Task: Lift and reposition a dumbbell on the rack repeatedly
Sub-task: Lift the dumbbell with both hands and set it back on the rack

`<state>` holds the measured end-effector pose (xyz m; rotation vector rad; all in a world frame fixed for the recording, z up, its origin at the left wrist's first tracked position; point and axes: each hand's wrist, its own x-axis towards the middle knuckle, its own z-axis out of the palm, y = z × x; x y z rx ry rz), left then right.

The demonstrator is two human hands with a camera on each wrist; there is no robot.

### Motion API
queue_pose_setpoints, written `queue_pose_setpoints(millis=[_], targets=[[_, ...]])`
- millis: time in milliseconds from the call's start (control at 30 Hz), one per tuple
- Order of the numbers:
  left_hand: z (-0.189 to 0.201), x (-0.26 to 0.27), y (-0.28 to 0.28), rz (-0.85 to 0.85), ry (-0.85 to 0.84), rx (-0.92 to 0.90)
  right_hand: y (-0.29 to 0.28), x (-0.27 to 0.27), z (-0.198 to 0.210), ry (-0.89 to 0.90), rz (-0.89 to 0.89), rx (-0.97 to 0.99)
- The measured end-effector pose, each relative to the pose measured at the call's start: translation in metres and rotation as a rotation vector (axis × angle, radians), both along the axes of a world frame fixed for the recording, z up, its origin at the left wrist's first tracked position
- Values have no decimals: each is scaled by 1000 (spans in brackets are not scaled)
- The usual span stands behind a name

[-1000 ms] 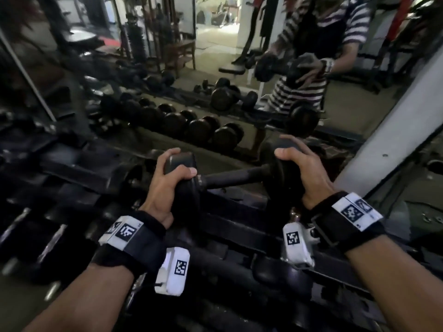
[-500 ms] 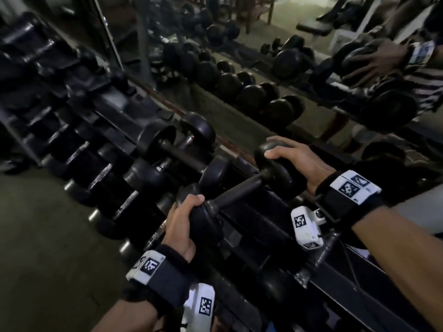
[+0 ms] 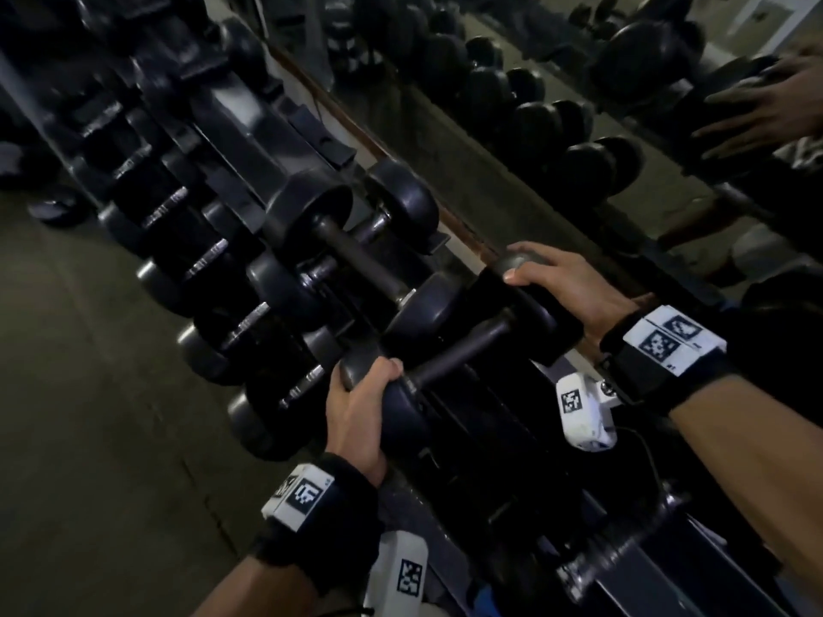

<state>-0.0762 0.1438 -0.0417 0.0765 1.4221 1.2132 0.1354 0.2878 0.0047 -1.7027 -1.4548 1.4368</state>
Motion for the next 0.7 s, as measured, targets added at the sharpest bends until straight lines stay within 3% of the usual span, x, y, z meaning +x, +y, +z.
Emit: queue_pose_setpoints(millis=[367,533,700], targets=[[1,14,-21,24,251,-35,-2,2,-7,-82,97,87],[2,15,-33,-49,412,-50,-6,-1,-4,-134,101,95],[8,9,-37,-242,640,-75,-10,2,-6,-151,94,115]])
